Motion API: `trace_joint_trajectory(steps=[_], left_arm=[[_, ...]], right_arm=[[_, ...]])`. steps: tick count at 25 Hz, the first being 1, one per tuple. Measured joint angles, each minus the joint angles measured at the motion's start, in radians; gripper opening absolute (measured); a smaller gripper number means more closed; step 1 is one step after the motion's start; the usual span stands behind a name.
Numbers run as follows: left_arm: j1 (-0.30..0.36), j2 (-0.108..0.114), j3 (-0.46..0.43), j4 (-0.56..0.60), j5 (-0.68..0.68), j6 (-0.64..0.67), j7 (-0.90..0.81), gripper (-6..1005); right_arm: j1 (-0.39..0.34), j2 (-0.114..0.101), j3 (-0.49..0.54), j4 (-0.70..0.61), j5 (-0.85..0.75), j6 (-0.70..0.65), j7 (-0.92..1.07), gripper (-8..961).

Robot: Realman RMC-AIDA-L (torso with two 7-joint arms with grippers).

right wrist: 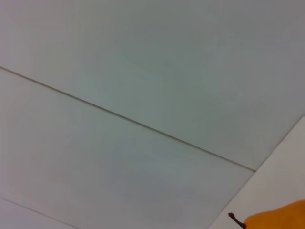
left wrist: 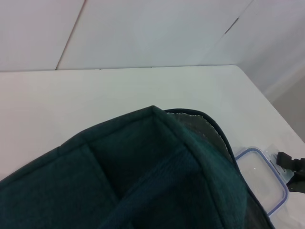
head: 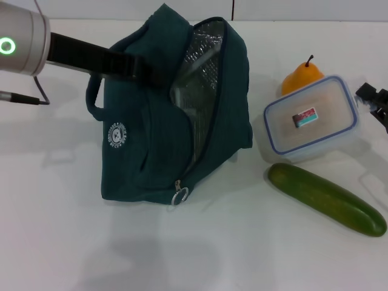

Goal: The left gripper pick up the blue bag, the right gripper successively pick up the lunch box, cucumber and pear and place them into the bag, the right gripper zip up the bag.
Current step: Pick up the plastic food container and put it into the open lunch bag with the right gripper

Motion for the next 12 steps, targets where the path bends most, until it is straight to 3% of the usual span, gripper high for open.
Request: trace_joint_trajectory(steps=[12], left_arm=[[0.003,-0.003,-0.001,-0.003,0.000,0.000,0.003,39]], right_arm=[[-0.027,-0.001,0.013,0.026,0.066,-0.037,0.014,106]])
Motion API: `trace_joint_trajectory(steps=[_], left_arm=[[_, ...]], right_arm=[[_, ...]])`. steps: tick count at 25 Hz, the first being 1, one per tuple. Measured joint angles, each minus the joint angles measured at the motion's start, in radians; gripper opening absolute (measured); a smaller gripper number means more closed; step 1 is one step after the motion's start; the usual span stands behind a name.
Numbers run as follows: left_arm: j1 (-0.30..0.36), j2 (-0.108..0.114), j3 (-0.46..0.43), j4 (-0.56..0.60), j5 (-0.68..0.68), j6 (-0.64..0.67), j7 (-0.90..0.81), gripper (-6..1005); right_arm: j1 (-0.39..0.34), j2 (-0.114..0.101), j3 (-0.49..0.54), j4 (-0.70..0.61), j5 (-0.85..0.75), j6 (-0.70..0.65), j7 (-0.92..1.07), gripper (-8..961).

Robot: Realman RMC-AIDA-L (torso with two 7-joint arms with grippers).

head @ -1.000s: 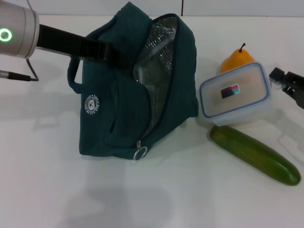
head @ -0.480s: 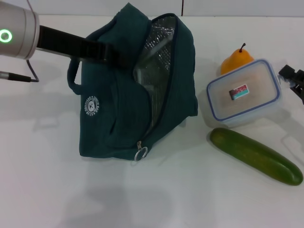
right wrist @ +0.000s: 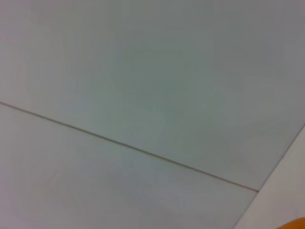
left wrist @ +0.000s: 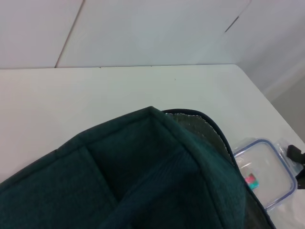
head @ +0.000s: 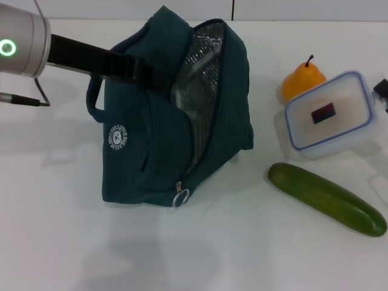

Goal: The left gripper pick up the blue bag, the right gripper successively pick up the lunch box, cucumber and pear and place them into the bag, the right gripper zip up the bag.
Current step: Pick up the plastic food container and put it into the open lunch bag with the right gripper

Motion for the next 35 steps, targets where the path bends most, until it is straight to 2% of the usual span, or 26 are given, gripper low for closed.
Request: trace_joint_trajectory(steps=[12,27,30,35], left_arm=[[-0.002,0.001,-0.003,0.000,0.000,0.000,0.011,39],[-0.012,-0.003,0.003,0.000,0.000,0.000,0.012,39],[-0.013,-0.006,0.004,0.000,-0.004,0.000,0.012,39],[-0.025,-0.008,0.008,-0.009,-0.007,0.000,0.012,39]], right_arm=[[-0.024,0.006,0.029,0.015,0.046,-0.079,0.012,120],[-0.016,0.012,0.040,0.041,0.158,-0.296,0.071,136],[0.020,0.019,0.035,0.041,0.208,-0.370,0.087,140],[0.100,0.030,0.026,0.042,0.216,-0.399,0.093,145]])
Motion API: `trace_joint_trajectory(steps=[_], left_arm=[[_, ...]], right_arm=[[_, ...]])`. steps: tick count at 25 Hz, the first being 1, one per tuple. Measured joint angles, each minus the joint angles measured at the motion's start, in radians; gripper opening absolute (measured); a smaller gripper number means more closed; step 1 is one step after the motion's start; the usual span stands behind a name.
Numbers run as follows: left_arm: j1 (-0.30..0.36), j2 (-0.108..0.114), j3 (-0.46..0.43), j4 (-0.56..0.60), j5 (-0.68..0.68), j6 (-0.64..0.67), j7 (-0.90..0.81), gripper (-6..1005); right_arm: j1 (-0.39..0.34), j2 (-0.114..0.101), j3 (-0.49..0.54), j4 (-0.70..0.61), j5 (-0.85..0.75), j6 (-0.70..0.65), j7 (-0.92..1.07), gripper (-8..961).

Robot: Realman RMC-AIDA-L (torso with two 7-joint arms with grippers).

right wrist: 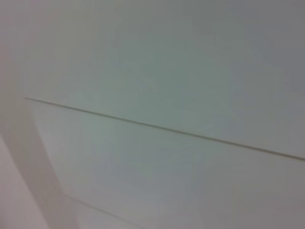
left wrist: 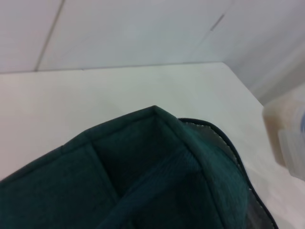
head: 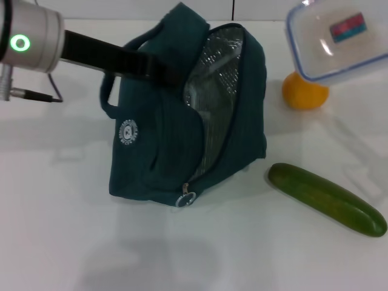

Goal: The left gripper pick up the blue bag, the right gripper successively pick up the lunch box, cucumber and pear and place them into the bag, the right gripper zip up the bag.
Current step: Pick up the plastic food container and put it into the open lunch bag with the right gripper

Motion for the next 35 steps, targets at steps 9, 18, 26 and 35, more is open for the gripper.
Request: trace_joint_trajectory(steps=[9,18,26,35], left_arm=[[-0.070,-0.004,0.029,-0.082,-0.003,-0.001,0.023,39],[-0.080,-0.006,0.050,-0.082,-0.030,-0.038,0.034,39],[-0.084,-0.006,0.049,-0.106,-0.031,-0.064,0.052,39],[-0.092,-0.006,0.049,-0.119,-0.031,-0.065,0.068,39]], right_arm=[[0.136,0.001,-0.035,0.038,-0.007,0.009,0.005,155],[0.169,0.000,-0.135,0.051,-0.006,0.106,-0.010,165],[0.172,0.000,-0.239,0.040,-0.007,0.212,-0.012,174],[0.227,0.000,-0.347,0.025,-0.008,0.299,-0.008,184]])
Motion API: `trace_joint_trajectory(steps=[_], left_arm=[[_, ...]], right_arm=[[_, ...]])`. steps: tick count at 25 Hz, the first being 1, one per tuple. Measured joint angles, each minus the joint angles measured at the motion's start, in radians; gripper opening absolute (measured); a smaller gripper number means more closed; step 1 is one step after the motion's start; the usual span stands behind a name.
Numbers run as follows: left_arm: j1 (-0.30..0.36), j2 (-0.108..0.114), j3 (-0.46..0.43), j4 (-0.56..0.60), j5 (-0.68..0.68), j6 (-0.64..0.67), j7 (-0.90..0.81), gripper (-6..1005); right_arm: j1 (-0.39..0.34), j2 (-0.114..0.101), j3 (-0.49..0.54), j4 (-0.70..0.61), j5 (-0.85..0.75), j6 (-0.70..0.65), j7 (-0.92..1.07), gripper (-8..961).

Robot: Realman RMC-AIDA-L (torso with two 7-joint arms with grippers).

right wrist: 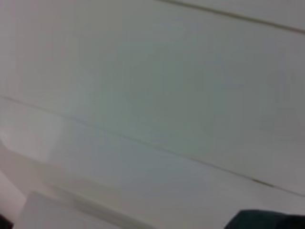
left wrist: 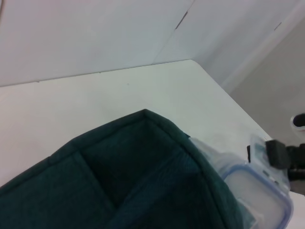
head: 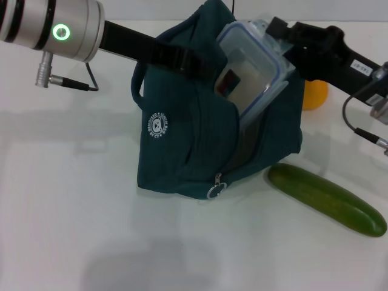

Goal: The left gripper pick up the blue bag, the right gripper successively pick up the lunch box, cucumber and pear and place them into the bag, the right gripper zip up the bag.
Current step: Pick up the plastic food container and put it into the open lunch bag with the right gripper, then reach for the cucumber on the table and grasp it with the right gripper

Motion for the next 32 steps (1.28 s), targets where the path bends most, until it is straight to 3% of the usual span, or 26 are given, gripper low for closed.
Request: trace_joint_trajectory(steps=[14,23,24,27,32], left_arm=[[0.004,0.001,-0.001,-0.002,-0.001,0.000,0.007,39],[0.009,0.004,-0.007,-0.002,-0.017,0.000,0.010,39],[0.010,0.004,-0.010,-0.002,-0.017,0.001,0.010,39],[0.015,0.004,-0.024,-0.001,-0.017,0.004,0.016,39],[0.023,0.004,-0.028,-0.001,-0.018,0.005,0.019,39]], right_arm=[[-0.026,0.000,-0.012,-0.027,0.009,-0.005,-0.001,200],[-0.097,-0.011,-0.009,-0.086,0.047,-0.040,0.007,395],[-0.104,-0.014,-0.009,-0.094,0.047,-0.050,0.003,417],[-0.135,-0.028,-0.011,-0.122,0.041,-0.075,-0.024,654],[-0.202,-0.095,-0.012,-0.133,-0.010,-0.069,-0.106,746]])
